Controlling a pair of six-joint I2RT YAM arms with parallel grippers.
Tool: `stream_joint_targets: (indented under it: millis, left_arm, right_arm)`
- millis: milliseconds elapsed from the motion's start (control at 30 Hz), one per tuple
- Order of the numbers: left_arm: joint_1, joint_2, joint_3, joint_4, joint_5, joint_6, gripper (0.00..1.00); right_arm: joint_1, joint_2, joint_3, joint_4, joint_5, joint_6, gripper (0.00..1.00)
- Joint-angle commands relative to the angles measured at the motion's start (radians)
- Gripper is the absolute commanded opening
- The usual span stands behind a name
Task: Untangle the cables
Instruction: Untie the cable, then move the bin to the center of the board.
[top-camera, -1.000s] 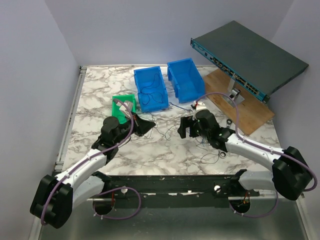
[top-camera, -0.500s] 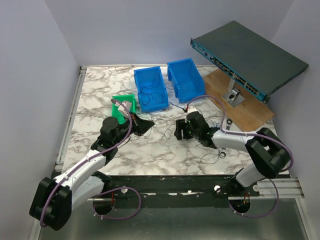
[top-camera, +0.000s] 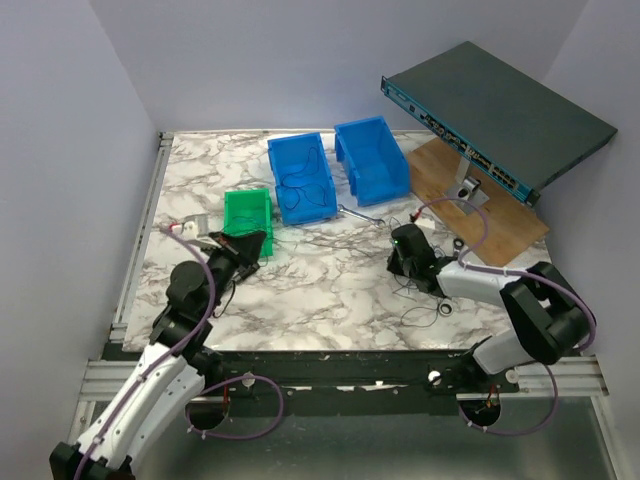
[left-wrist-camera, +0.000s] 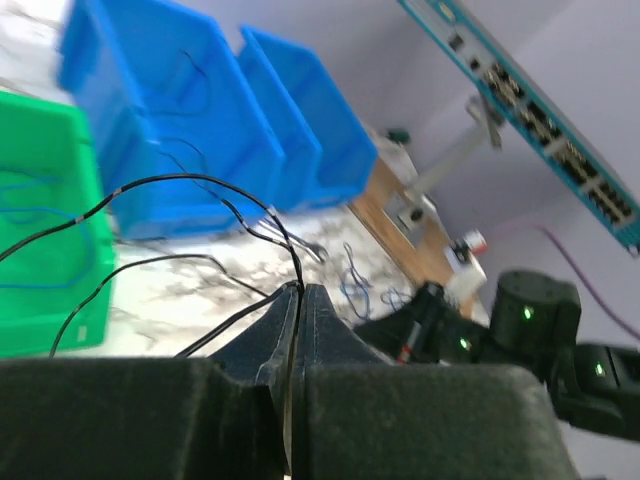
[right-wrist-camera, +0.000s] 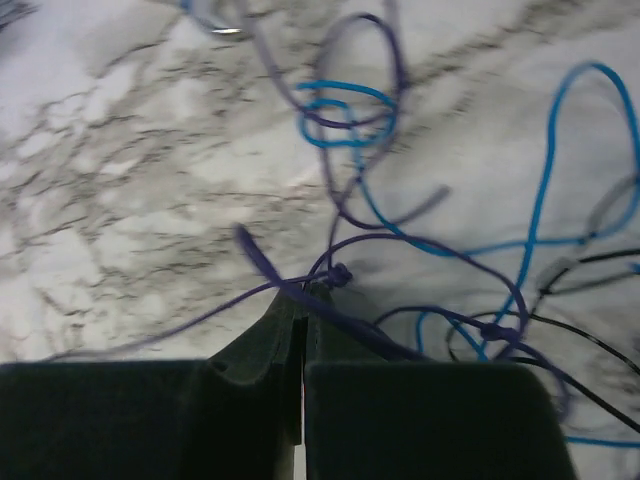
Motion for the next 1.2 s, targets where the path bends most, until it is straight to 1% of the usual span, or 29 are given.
stream_joint_targets:
  millis: [0, 100, 233, 333, 467, 500, 567, 600, 633, 667, 733, 767, 867, 1033, 1167]
  left_arm:
    - [0.009, -0.149, -0.002, -0.246, -0.337, -0.042, 0.00]
    - [0.011, -0.214, -0.008, -0.322, -0.432, -0.099, 0.00]
    - [0.012, -0.266, -0.035, -0.317, -0.469, -0.122, 0.00]
    - [0.011, -0.255, -0.032, -0.280, -0.427, -0.097, 0.00]
    - [0.011, -0.238, 0.000, -0.225, -0.309, -0.013, 0.00]
    - [0.011, -0.239, 0.005, -0.208, -0.287, 0.003, 0.00]
    - [0.011, -0.229, 0.019, -0.183, -0.251, 0.023, 0.00]
    - [0.011, -0.219, 0.030, -0.179, -0.232, 0.031, 0.00]
    - [0.011, -0.204, 0.046, -0.181, -0.216, 0.038, 0.00]
    - [0.011, -0.188, 0.059, -0.186, -0.195, 0.045, 0.00]
    - [0.012, -0.153, 0.084, -0.196, -0.160, 0.051, 0.00]
    - [0.011, -0.136, 0.094, -0.201, -0.148, 0.052, 0.00]
    - [0.011, -0.109, 0.108, -0.194, -0.120, 0.051, 0.00]
    - [0.011, -0.077, 0.145, -0.202, -0.065, 0.066, 0.00]
    - [0.011, -0.078, 0.167, -0.217, -0.035, 0.086, 0.00]
  right_arm:
    - [-0.069, -0.106, -0.106, -0.036, 0.003, 0.162, 0.01]
    - [-0.084, -0.199, -0.147, -0.037, 0.001, 0.182, 0.01]
    - [-0.089, -0.287, -0.142, -0.068, 0.005, 0.153, 0.01]
    - [-0.089, -0.319, -0.114, -0.073, -0.053, 0.045, 0.04]
    - [-0.089, -0.359, -0.062, -0.069, -0.098, -0.066, 0.10]
    - [-0.089, -0.367, -0.052, -0.062, -0.099, -0.085, 0.13]
    - [-0.090, -0.369, -0.033, -0.026, -0.140, -0.145, 0.23]
    - [-0.089, -0.361, -0.018, -0.011, -0.186, -0.176, 0.39]
    - [-0.089, -0.348, -0.003, 0.004, -0.242, -0.209, 0.54]
    - [-0.088, -0.326, 0.018, 0.016, -0.290, -0.233, 0.66]
    - [-0.088, -0.271, 0.057, 0.032, -0.386, -0.266, 0.77]
    - [-0.088, -0.242, 0.081, 0.036, -0.391, -0.266, 0.79]
    - [-0.087, -0.137, 0.150, 0.059, -0.349, -0.255, 0.80]
    - [-0.087, 0.087, 0.375, -0.002, -0.192, -0.258, 0.80]
    - [-0.091, 0.233, 0.522, 0.007, -0.172, -0.296, 0.82]
